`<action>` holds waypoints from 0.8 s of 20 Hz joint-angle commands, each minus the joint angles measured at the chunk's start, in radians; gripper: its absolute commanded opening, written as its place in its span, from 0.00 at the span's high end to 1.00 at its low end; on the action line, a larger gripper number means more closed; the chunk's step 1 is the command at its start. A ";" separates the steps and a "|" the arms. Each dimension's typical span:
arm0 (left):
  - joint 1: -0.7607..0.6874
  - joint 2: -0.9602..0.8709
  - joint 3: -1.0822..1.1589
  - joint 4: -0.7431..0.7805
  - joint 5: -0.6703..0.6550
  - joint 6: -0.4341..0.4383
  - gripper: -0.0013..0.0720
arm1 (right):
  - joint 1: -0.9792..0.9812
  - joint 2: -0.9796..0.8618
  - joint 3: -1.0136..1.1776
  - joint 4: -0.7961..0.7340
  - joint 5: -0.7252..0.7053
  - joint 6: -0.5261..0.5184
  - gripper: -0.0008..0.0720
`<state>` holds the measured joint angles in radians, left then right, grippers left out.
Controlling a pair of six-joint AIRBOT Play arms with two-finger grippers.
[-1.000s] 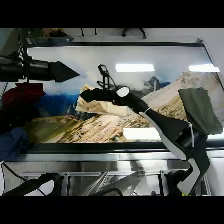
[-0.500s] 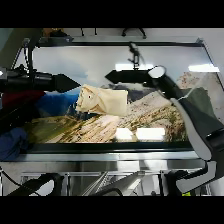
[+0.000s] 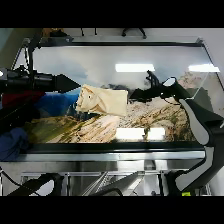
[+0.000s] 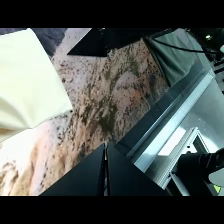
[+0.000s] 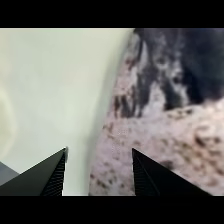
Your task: Fold the shirts.
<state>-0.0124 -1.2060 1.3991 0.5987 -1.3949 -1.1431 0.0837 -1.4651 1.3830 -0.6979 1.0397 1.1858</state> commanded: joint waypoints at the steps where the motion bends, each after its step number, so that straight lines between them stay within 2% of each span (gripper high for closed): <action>1: 0.000 0.001 0.000 0.000 -0.001 -0.003 0.96 | 0.053 -0.079 -0.012 0.064 -0.006 -0.028 0.35; 6: 0.000 0.001 0.000 0.001 -0.002 -0.002 0.96 | 0.111 -0.119 -0.012 0.227 -0.068 -0.113 0.37; 8: 0.001 0.001 0.000 0.001 -0.001 -0.002 0.96 | 0.107 -0.113 -0.006 0.304 -0.060 -0.174 0.92; 9: 0.000 0.001 0.000 0.001 -0.001 -0.002 0.96 | 0.100 -0.101 0.007 0.332 -0.044 -0.195 0.96; 13: 0.001 0.001 0.000 0.001 -0.002 -0.003 0.96 | 0.009 0.003 0.177 0.348 -0.029 -0.205 0.96; 16: 0.000 0.001 0.000 0.001 -0.001 -0.002 0.96 | -0.178 0.048 0.386 0.344 -0.051 -0.106 0.96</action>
<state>-0.0124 -1.2060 1.3991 0.5995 -1.3968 -1.1465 0.0338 -1.4601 1.6161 -0.3725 1.0065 1.0168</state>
